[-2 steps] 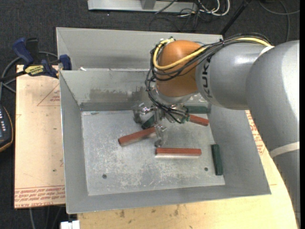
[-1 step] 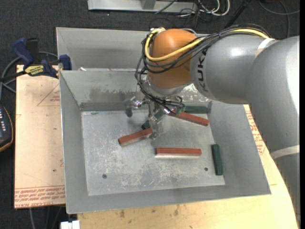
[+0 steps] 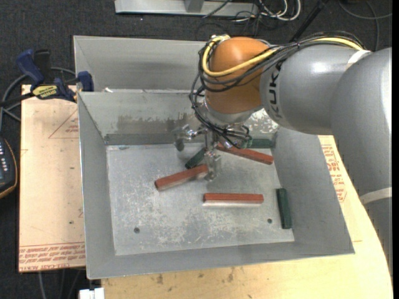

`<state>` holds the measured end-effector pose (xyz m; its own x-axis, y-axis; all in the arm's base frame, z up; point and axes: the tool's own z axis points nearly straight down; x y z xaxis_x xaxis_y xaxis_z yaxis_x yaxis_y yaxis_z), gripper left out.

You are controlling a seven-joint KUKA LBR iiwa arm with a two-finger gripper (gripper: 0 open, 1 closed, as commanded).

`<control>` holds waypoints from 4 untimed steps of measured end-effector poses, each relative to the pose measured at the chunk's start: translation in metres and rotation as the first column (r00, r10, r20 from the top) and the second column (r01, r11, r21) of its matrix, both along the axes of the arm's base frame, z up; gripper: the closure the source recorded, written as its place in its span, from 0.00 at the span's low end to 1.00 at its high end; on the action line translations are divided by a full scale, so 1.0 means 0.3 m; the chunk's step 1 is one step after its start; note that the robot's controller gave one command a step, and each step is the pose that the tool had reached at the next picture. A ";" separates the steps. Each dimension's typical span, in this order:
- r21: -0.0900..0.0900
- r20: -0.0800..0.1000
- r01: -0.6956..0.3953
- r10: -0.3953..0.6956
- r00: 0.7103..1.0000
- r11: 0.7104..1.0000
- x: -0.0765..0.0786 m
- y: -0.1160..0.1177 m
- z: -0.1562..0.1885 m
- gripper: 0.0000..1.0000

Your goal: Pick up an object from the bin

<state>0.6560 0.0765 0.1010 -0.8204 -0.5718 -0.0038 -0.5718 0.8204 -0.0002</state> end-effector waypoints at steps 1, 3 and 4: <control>0.000 -0.004 -0.053 0.053 0.999 0.999 -0.018 0.079 -0.108 0.00; 0.001 0.000 -0.049 0.049 0.999 0.999 -0.014 0.081 -0.101 1.00; 0.001 0.007 -0.049 0.049 0.999 0.999 -0.006 0.086 0.077 1.00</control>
Offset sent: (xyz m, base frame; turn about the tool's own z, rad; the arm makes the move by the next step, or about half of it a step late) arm -0.0050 0.0219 -0.0310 -0.0545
